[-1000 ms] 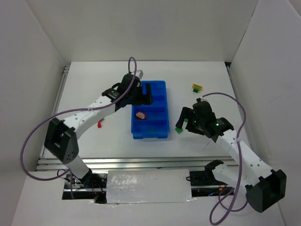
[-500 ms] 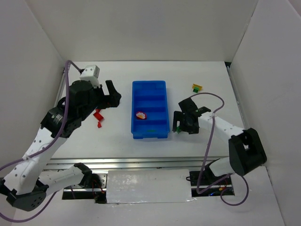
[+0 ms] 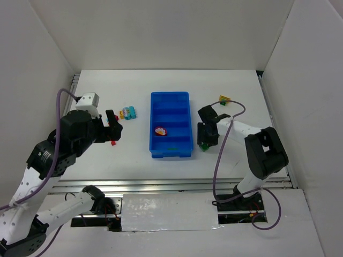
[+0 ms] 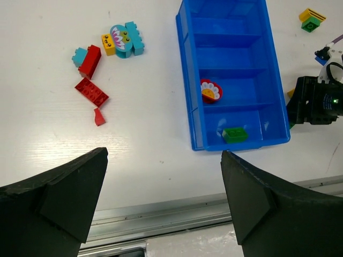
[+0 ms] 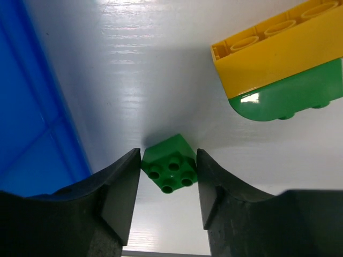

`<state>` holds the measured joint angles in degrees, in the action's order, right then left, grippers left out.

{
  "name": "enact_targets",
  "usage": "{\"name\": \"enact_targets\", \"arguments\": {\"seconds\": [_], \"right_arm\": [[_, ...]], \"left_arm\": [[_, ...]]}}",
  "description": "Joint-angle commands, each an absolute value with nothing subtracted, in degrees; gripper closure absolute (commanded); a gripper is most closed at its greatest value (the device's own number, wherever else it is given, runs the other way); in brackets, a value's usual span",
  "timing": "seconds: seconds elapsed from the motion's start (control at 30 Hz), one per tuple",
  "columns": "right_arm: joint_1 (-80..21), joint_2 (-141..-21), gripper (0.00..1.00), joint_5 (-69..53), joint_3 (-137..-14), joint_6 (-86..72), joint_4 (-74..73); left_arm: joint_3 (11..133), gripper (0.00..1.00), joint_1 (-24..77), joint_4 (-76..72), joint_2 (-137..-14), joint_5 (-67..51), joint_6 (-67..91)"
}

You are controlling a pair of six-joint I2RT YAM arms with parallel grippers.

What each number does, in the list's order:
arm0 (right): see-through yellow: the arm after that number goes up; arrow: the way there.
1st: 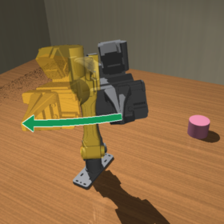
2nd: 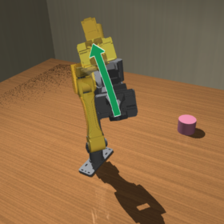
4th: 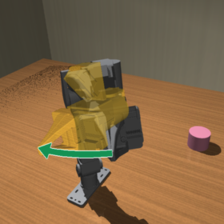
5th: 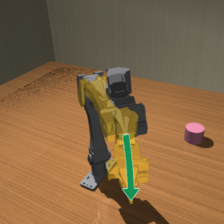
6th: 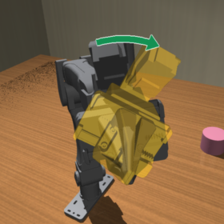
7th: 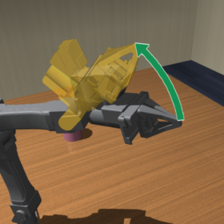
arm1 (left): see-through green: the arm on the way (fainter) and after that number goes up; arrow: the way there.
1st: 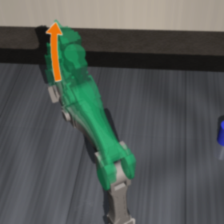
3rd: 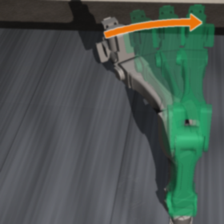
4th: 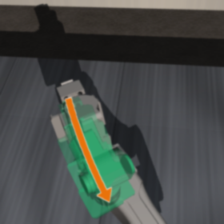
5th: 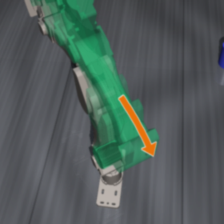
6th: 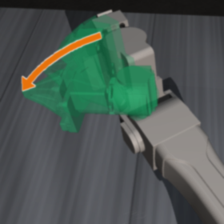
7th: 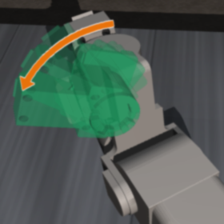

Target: Sort the legos into containers by color

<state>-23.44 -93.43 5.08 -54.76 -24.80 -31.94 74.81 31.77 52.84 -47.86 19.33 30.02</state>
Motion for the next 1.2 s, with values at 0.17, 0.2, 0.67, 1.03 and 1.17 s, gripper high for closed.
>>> {"name": "enact_targets", "arguments": {"seconds": [0.17,0.2,0.67,1.03,1.17], "right_arm": [[-23.03,-95.63,0.49,4.22,-56.25,-24.43,-33.83],[-22.94,-95.54,0.49,4.22,-55.99,-24.35,-34.19],[-22.94,-78.16,1.00,6.42,-57.38,-30.32,-39.54],[-29.61,-73.73,1.00,-5.63,-62.66,-41.91,-33.49],[-36.11,-77.95,0.98,-2.38,-66.87,-45.17,-31.90]], "left_arm": [[77.69,0.01,31.46,56.78,-45.18,22.32,29.36],[77.78,0.01,31.46,57.04,-45.09,22.32,29.27],[76.99,0.00,31.47,55.90,-44.65,22.59,29.18],[77.25,0.01,31.46,54.14,-45.35,21.27,30.23],[77.96,0.00,31.47,54.49,-45.18,21.09,30.24]]}}
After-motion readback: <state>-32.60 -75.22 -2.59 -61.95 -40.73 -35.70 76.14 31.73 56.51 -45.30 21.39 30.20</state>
